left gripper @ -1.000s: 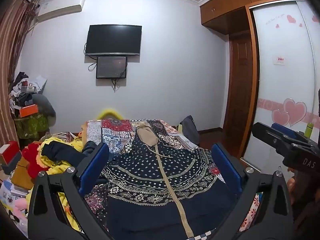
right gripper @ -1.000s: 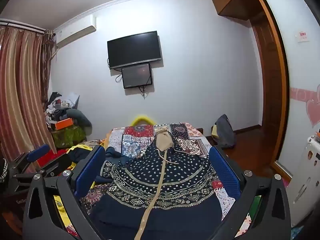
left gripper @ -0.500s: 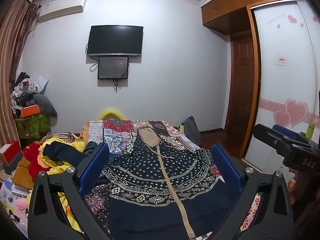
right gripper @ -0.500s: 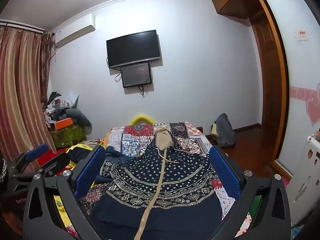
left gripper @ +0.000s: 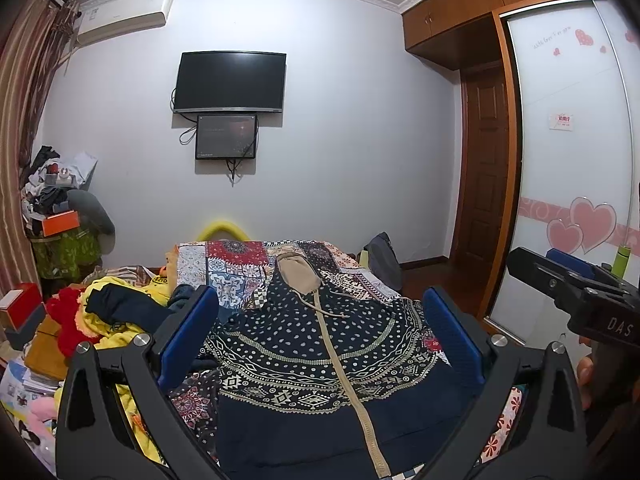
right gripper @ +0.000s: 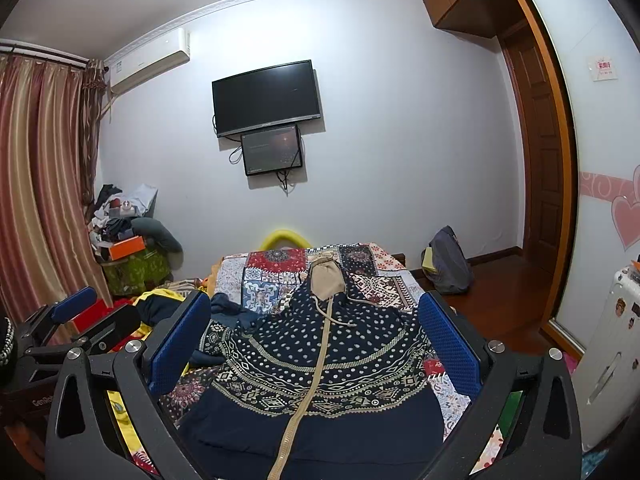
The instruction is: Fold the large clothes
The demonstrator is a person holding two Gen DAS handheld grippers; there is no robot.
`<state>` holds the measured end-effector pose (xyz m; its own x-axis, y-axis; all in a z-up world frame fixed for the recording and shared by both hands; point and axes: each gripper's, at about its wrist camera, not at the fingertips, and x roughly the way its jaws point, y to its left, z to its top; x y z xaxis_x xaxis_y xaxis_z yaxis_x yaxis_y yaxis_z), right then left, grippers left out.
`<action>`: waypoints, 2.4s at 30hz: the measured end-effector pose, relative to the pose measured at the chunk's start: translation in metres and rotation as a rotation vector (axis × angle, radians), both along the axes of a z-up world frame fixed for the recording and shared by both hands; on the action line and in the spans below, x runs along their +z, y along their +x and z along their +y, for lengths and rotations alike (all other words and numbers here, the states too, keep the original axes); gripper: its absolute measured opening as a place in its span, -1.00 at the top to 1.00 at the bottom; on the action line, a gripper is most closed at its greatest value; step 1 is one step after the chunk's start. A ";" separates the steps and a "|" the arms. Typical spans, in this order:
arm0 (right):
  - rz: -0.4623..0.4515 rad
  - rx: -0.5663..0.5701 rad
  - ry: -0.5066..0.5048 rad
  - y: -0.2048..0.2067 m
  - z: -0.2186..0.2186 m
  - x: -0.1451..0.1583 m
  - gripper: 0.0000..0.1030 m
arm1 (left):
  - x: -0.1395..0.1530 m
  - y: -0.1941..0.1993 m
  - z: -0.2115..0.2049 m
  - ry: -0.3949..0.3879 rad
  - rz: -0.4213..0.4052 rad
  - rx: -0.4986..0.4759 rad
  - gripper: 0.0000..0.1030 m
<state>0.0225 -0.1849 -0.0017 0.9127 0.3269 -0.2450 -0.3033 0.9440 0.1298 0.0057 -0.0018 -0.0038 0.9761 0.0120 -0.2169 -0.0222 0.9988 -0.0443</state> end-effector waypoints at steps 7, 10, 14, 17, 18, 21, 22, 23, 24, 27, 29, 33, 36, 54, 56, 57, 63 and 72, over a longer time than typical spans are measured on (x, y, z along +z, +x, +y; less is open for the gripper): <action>0.000 0.000 0.000 0.000 0.000 0.000 -1.00 | -0.002 0.001 -0.001 0.000 0.004 0.005 -0.99; 0.000 -0.001 0.000 0.000 -0.001 0.000 -1.00 | -0.002 0.002 -0.002 0.003 0.004 0.004 -0.99; 0.001 -0.001 0.000 0.000 -0.001 0.000 -1.00 | -0.003 0.001 -0.001 0.004 0.001 0.005 -0.99; 0.000 0.000 -0.001 0.000 -0.001 0.000 -1.00 | -0.003 0.001 -0.002 0.008 -0.001 0.006 -0.99; 0.001 -0.001 -0.001 0.001 -0.001 0.000 -1.00 | -0.003 0.001 -0.002 0.008 0.000 0.006 -0.99; 0.002 -0.002 -0.002 0.001 -0.002 0.000 -1.00 | -0.003 0.001 -0.002 0.009 -0.001 0.006 -0.99; 0.002 -0.002 -0.002 0.001 -0.002 0.000 -1.00 | -0.003 0.002 -0.002 0.009 -0.001 0.007 -0.99; 0.002 -0.002 -0.003 0.001 -0.002 0.000 -1.00 | -0.003 0.001 -0.002 0.008 -0.001 0.007 -0.99; 0.002 -0.002 -0.003 0.001 -0.002 0.000 -1.00 | -0.003 0.001 -0.002 0.008 0.000 0.006 -0.99; 0.002 -0.002 -0.004 0.001 -0.002 0.000 -1.00 | -0.003 0.001 -0.002 0.009 0.000 0.006 -0.99; 0.003 -0.002 -0.006 0.001 -0.001 -0.001 -1.00 | -0.004 0.002 -0.002 0.009 0.000 0.008 -0.99; 0.003 -0.003 -0.007 0.002 0.000 -0.002 -1.00 | -0.004 0.002 -0.002 0.005 0.002 0.008 -0.99; 0.004 -0.003 -0.010 0.002 0.001 -0.002 -1.00 | -0.004 0.003 -0.001 0.003 0.003 0.009 -0.99; 0.045 -0.015 -0.044 0.021 0.011 -0.011 -1.00 | -0.017 0.026 0.016 -0.028 0.041 0.027 -0.99; 0.055 -0.013 -0.048 0.027 0.014 -0.013 -1.00 | -0.020 0.033 0.022 -0.039 0.053 0.031 -0.99; 0.062 -0.013 -0.051 0.030 0.015 -0.015 -1.00 | -0.022 0.037 0.025 -0.043 0.058 0.033 -0.99; 0.103 -0.009 -0.064 0.061 0.026 -0.026 -1.00 | -0.032 0.070 0.053 -0.061 0.093 0.083 -0.99; 0.129 0.013 -0.071 0.125 0.045 -0.031 -1.00 | -0.035 0.130 0.119 -0.051 0.127 0.190 -0.99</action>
